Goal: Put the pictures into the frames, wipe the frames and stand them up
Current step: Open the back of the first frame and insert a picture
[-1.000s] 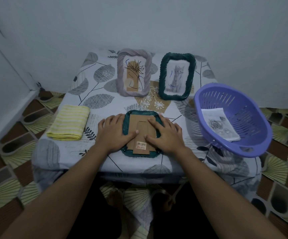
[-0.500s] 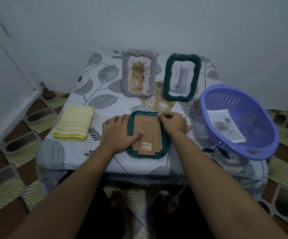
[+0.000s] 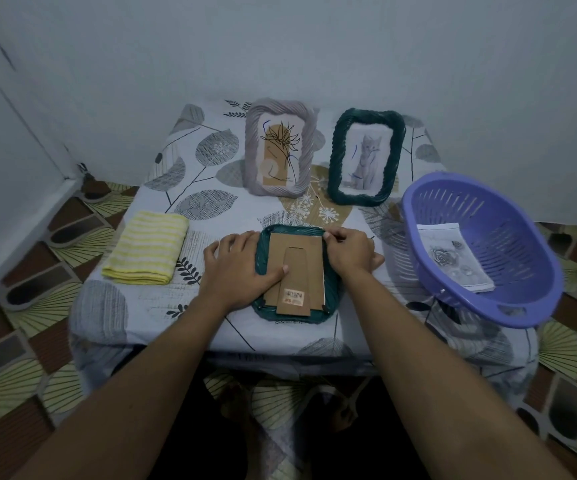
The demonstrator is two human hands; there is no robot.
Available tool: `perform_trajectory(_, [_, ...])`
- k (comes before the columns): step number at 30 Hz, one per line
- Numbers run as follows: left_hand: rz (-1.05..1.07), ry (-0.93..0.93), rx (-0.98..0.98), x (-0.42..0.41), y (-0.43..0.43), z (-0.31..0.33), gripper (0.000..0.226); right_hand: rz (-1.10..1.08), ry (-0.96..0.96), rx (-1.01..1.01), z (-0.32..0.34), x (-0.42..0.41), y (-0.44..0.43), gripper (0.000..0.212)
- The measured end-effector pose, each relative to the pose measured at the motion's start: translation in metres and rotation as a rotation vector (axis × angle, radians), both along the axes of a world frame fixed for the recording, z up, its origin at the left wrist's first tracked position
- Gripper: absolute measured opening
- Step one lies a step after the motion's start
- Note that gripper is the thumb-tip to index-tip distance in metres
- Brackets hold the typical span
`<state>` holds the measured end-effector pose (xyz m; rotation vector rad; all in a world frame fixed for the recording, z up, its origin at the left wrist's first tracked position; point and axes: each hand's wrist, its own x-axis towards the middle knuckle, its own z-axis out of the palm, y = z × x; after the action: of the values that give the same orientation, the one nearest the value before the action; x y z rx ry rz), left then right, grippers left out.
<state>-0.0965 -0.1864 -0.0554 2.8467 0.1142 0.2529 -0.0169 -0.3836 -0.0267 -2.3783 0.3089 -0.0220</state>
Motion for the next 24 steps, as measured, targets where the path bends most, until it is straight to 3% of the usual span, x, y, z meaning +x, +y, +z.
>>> perform_trajectory(7, [0.01,0.018,0.002,0.0,-0.001,0.001,0.096,0.062,-0.014,-0.03,0.006,-0.009,0.0,0.027])
perform_trajectory(13, [0.02,0.025,-0.002,0.0,-0.001,0.002,0.094,0.37,-0.033,-0.223,0.008,-0.035,0.0,0.058])
perform_trajectory(17, [0.019,0.032,-0.007,-0.001,-0.001,0.002,0.096,0.462,-0.108,-0.255,0.003,-0.057,-0.005,0.058])
perform_trajectory(24, [0.01,0.031,-0.022,-0.004,-0.004,0.006,0.101,0.627,0.024,-0.41,-0.011,-0.07,-0.008,0.061])
